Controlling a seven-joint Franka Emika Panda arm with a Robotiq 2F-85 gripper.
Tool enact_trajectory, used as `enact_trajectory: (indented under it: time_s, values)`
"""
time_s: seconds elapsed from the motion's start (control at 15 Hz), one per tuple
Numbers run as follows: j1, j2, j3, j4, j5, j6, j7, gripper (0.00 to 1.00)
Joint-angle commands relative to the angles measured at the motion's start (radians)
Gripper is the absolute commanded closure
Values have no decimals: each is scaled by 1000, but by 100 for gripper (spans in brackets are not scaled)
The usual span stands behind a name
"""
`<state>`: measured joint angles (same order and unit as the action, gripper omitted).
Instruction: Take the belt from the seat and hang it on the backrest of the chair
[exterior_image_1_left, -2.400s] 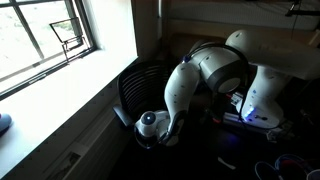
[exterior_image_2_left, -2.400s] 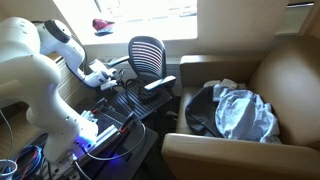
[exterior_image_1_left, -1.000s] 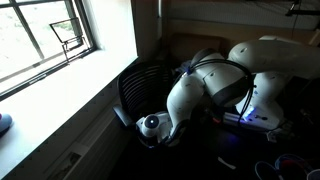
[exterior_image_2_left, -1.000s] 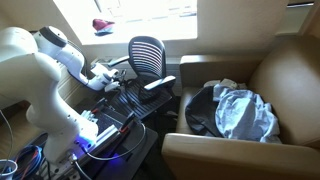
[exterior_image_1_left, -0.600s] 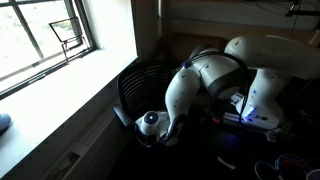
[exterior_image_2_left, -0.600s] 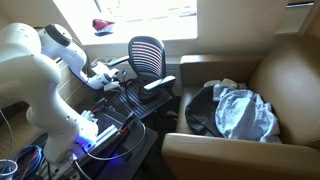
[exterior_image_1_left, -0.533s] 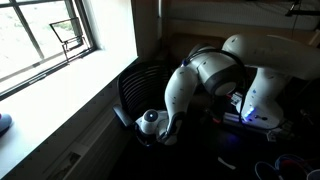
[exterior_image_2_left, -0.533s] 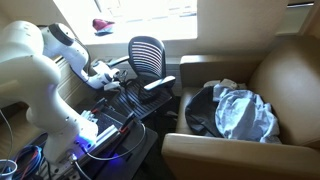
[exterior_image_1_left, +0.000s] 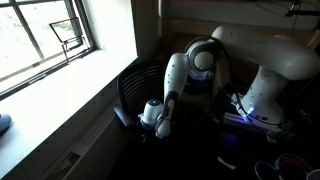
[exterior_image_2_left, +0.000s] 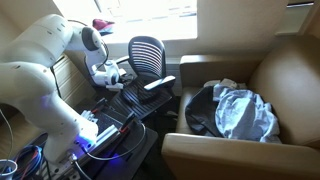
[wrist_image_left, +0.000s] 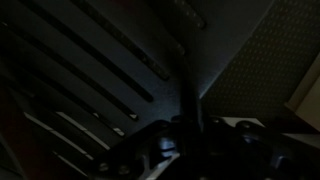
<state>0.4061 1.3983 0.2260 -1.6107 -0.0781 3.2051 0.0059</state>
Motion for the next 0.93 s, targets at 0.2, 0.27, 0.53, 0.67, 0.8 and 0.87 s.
enact_trajectory:
  time_s: [0.2, 0.27, 0.53, 0.67, 0.8, 0.87]
  values:
    - [-111, -41, 78, -91, -58, 35, -68, 100]
    - [-109, -94, 61, -154, -75, 72, -77, 100]
    - [-48, -253, -55, -331, -99, 315, -96, 100]
    - [-4, -340, -122, -309, -53, 291, -106, 100]
    - [86, -453, -246, -406, 26, 282, -98, 100]
    - [137, -507, -314, -437, 76, 272, -93, 100]
